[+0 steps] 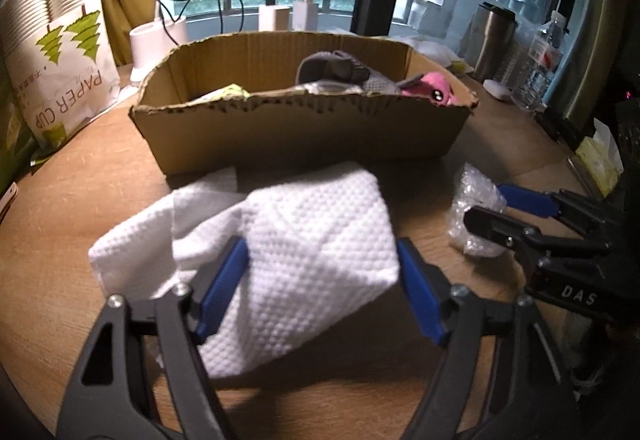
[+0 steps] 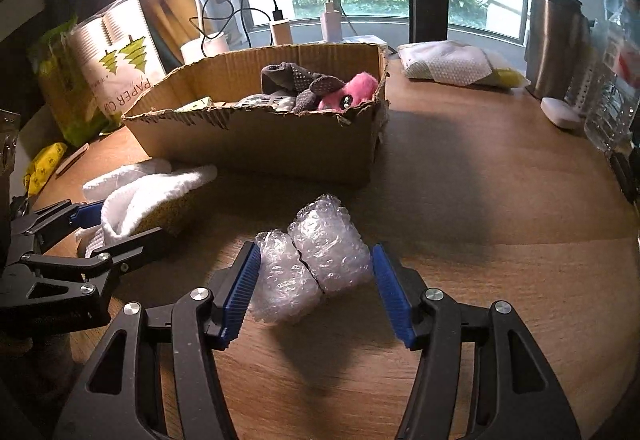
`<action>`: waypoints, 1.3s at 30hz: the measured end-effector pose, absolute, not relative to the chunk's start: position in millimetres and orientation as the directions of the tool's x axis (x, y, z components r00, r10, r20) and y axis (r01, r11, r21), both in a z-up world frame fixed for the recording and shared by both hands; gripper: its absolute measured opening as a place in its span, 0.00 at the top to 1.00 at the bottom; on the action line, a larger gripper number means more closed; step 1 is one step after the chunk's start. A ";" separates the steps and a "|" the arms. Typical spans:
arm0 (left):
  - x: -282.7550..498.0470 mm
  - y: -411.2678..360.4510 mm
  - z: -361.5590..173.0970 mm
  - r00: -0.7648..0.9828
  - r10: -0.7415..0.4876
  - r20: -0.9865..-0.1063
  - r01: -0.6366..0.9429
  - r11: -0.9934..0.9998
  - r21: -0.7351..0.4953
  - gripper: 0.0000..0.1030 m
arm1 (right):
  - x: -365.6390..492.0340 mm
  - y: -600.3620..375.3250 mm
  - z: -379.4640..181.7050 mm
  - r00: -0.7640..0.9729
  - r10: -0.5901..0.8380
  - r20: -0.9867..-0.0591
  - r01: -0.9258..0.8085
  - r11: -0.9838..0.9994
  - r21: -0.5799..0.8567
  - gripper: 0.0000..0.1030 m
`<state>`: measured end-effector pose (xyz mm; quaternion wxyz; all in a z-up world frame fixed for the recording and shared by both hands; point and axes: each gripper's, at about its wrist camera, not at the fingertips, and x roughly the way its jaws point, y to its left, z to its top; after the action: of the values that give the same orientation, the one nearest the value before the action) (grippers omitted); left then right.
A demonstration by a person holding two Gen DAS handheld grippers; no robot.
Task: Organize soft objects
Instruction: 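Grasp the white waffle towel with the left tool while the right tool grasps the bubble wrap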
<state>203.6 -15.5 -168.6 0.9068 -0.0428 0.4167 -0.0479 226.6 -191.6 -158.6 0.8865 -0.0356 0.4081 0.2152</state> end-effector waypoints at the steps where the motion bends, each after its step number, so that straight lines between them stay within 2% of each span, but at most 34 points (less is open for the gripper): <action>1: 202.9 -15.1 -168.0 0.648 -0.123 -0.752 0.053 0.992 -0.117 0.39 | 226.3 -191.7 -158.6 0.575 0.352 -0.739 -0.410 0.905 0.113 0.40; 3: 201.6 -14.1 -166.1 0.649 -0.130 -0.750 0.056 0.991 -0.123 0.48 | 225.5 -191.7 -158.5 0.577 0.350 -0.739 -0.409 0.906 0.110 0.40; 9: 194.4 -10.2 -159.3 0.658 -0.166 -0.734 0.082 0.985 -0.149 0.64 | 223.9 -191.0 -159.2 0.580 0.339 -0.741 -0.406 0.908 0.098 0.40; 11: 193.3 -9.5 -158.0 0.659 -0.176 -0.731 0.090 0.984 -0.156 0.73 | 223.8 -190.0 -160.6 0.582 0.333 -0.741 -0.405 0.910 0.091 0.40; 14: 190.6 -7.1 -154.9 0.663 -0.192 -0.723 0.100 0.981 -0.169 0.78 | 222.4 -189.0 -161.1 0.589 0.328 -0.739 -0.401 0.912 0.085 0.40; 17: 186.4 -3.5 -148.8 0.679 -0.192 -0.708 0.100 0.980 -0.170 0.79 | 220.8 -187.2 -161.3 0.595 0.324 -0.736 -0.407 0.910 0.071 0.41; 25: 176.3 10.2 -129.0 0.729 -0.194 -0.657 0.093 0.978 -0.185 0.79 | 214.0 -182.8 -154.5 0.606 0.333 -0.723 -0.437 0.898 0.048 0.58; 39: 165.2 38.8 -101.9 0.789 -0.162 -0.592 0.057 0.980 -0.193 0.79 | 206.0 -180.6 -123.9 0.649 0.346 -0.678 -0.446 0.895 0.030 0.60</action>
<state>165.2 38.8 -101.9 0.9423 -0.0826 0.3193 -0.0581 206.0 -180.6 -123.9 0.9053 -0.0700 0.3573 0.2187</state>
